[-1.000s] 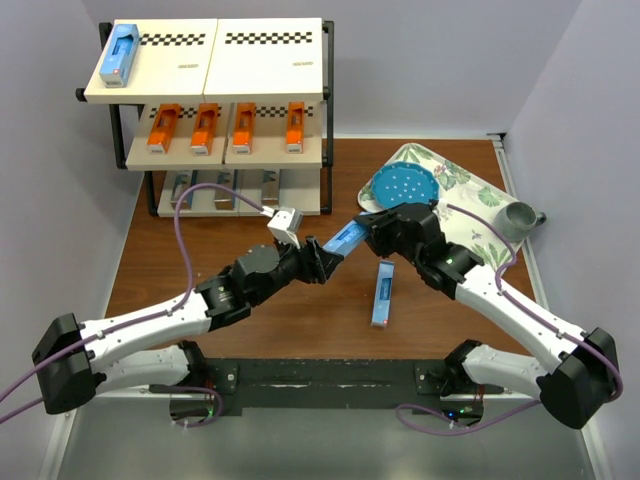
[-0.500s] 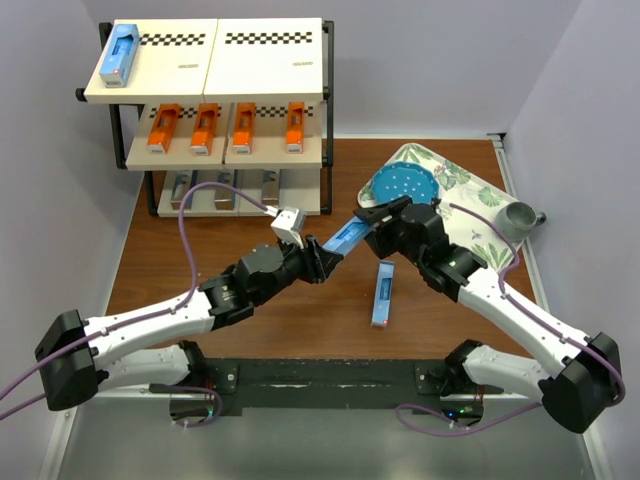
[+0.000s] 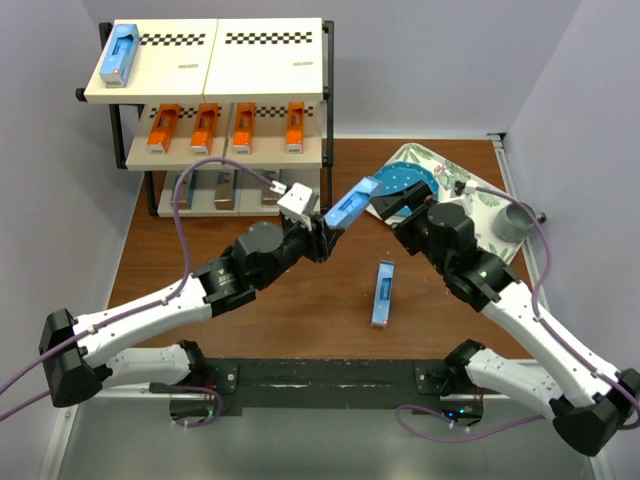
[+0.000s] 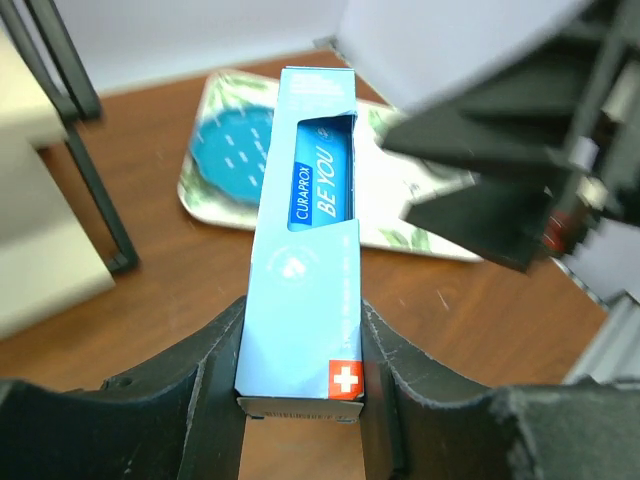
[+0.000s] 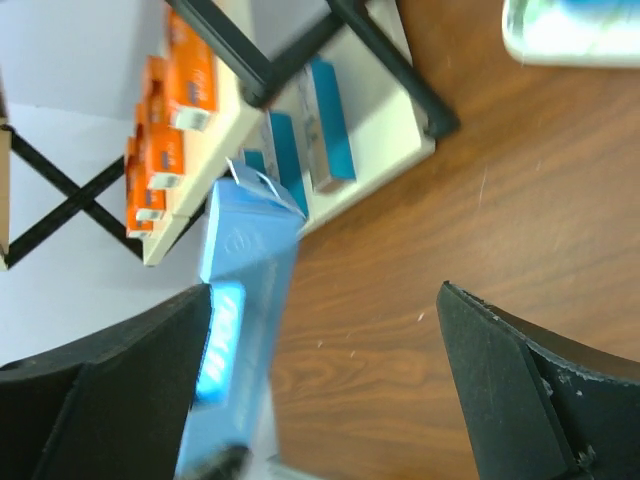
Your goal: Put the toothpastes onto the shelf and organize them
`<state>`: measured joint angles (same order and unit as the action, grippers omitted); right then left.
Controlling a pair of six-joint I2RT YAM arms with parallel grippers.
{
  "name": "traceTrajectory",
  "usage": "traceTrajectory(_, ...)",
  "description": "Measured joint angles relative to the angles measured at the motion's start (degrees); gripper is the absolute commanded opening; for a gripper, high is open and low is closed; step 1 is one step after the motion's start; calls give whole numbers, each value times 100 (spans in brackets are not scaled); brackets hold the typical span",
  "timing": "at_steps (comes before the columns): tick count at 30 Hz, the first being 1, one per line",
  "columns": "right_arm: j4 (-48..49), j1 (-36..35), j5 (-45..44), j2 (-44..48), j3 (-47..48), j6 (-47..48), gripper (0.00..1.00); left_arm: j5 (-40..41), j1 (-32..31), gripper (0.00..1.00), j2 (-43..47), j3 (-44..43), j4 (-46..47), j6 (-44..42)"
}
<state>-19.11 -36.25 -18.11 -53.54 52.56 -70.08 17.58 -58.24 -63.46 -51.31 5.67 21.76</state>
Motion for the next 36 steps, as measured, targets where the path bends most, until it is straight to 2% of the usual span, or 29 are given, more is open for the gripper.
traceTrajectory(10, -719, 4, -957, 1217, 92, 1788, 98, -44, 1095, 9, -793, -2422, -721, -1069)
traceTrajectory(15, -968, 4, -1169, 1432, 155, 2441, 98, -125, 1486, 10, -1211, -3558, -1224, -1445)
traceTrajectory(20, -1193, 4, -1287, 1423, 216, 2986, 98, -184, 2356, 11, -1705, -4843, -1858, -1604)
traceTrajectory(26, -1346, 4, -1327, 1294, 254, 3512, 98, -192, 3217, 11, -1996, -5713, -2367, -1690)
traceTrajectory(36, -1231, 4, -1231, 894, 240, 4113, 98, -522, 4848, 14, -2312, -6109, -2940, -1641)
